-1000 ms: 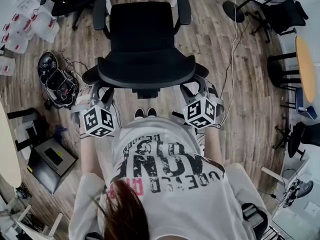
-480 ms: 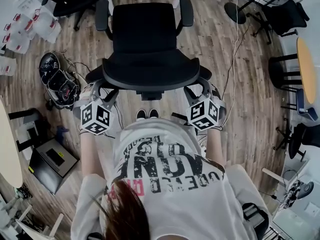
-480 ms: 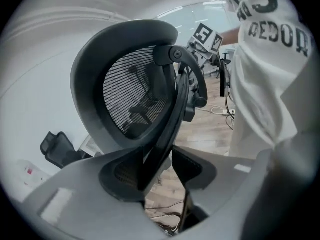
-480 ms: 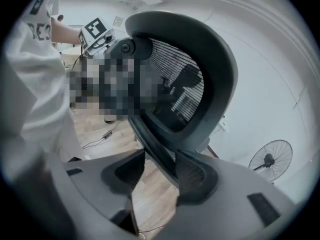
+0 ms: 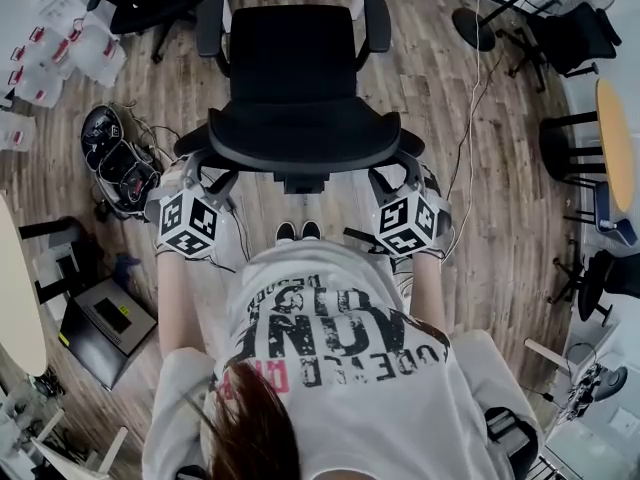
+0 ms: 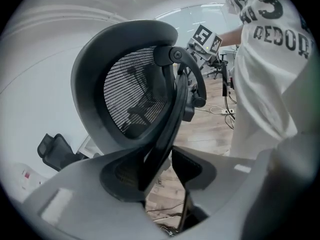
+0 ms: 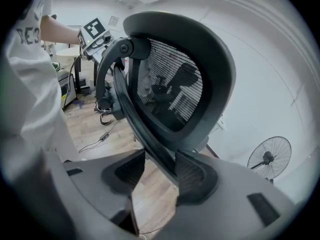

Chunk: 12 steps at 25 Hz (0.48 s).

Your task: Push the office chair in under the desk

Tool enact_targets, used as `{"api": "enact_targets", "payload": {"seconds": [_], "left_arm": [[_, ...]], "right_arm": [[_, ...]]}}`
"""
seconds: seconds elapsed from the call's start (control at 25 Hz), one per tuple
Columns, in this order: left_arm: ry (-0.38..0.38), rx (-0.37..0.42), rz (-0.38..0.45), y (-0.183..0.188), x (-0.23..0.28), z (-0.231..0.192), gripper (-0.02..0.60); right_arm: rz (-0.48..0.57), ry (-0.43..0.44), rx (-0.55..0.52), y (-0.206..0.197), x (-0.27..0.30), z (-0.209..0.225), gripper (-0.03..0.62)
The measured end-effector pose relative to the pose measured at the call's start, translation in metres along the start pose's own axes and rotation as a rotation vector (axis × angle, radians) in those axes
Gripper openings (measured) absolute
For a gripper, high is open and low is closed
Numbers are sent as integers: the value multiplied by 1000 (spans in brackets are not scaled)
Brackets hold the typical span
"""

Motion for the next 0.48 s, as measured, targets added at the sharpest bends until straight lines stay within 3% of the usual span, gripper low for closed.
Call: {"api": "enact_targets", "payload": {"seconds": [0.48], "left_arm": [[-4,4,15,3,11,-17,185]], "right_arm": [[11,-5,13,7,11,13,178]]}}
Point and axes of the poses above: the fingertips, and each gripper's own axes: x forward along the fingers, z to its right, y out of its top, the point moved 6 cm from there along -x, backward along the fingers, and after that the axes turned 15 degrees about -z, right-handed, at the moved point
